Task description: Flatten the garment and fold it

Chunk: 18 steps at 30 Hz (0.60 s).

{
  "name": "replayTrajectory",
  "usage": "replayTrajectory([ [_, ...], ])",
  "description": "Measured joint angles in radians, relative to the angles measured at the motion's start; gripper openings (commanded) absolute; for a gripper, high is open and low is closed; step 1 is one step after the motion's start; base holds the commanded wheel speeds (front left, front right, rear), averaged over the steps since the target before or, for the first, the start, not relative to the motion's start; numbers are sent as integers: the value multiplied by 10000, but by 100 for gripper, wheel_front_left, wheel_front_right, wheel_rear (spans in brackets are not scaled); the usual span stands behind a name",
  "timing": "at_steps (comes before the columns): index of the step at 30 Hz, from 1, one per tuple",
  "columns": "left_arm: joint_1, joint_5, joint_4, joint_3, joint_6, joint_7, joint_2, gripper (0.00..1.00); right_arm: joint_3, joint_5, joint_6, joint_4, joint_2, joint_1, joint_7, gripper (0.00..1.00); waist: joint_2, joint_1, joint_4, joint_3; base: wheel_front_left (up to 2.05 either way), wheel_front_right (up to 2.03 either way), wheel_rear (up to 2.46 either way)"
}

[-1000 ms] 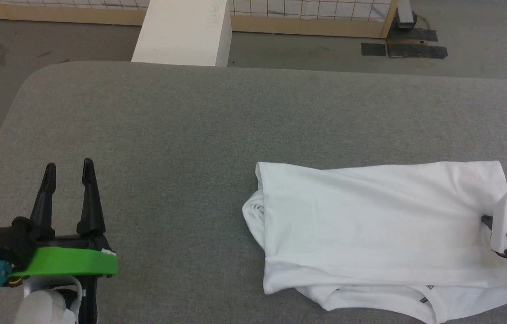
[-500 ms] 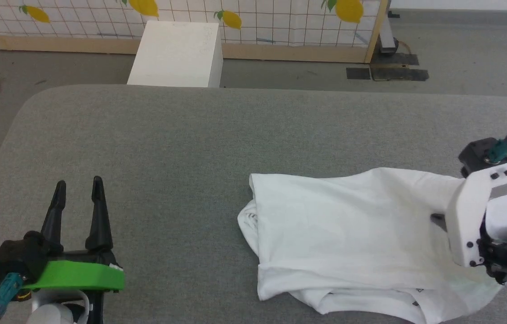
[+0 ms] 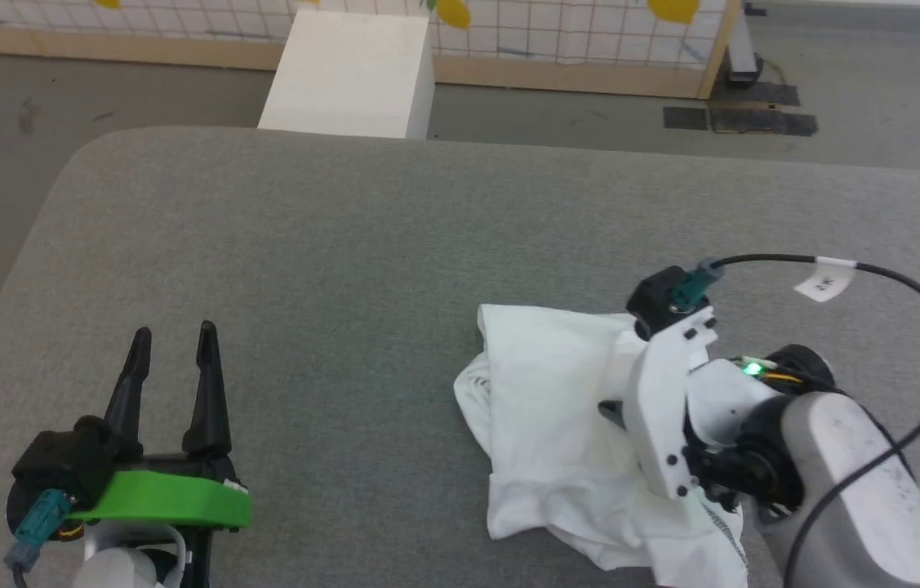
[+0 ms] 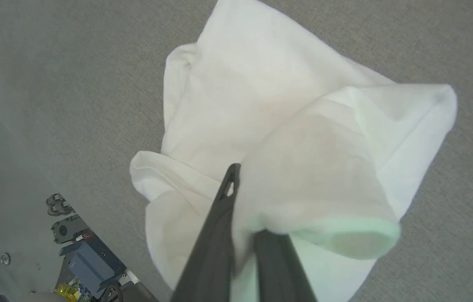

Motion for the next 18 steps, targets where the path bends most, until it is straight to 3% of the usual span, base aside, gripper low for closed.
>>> replayTrajectory([
  [9,-235,-184,167,-309,-4,0,-19,100,686,-311,0,2109,280,-583,-1327,0,0,0,636,405,0,0,0],
  [10,-255,-238,174,-324,-4,0,-19,100,782,-345,0,2217,247,-591,-1505,26,0,0,700,438,0,0,0],
  [11,-256,-272,184,-328,-4,0,-19,100,918,-353,0,2265,198,-613,-1636,89,0,0,747,460,0,0,0],
  [12,-256,-286,203,-332,-4,0,-17,100,1057,-357,0,2291,159,-648,-1816,100,0,0,797,484,0,0,0],
  [18,-252,-334,328,-368,-4,0,6,100,2151,-368,0,1900,-35,-1199,-2734,100,0,0,822,385,0,0,0],
])
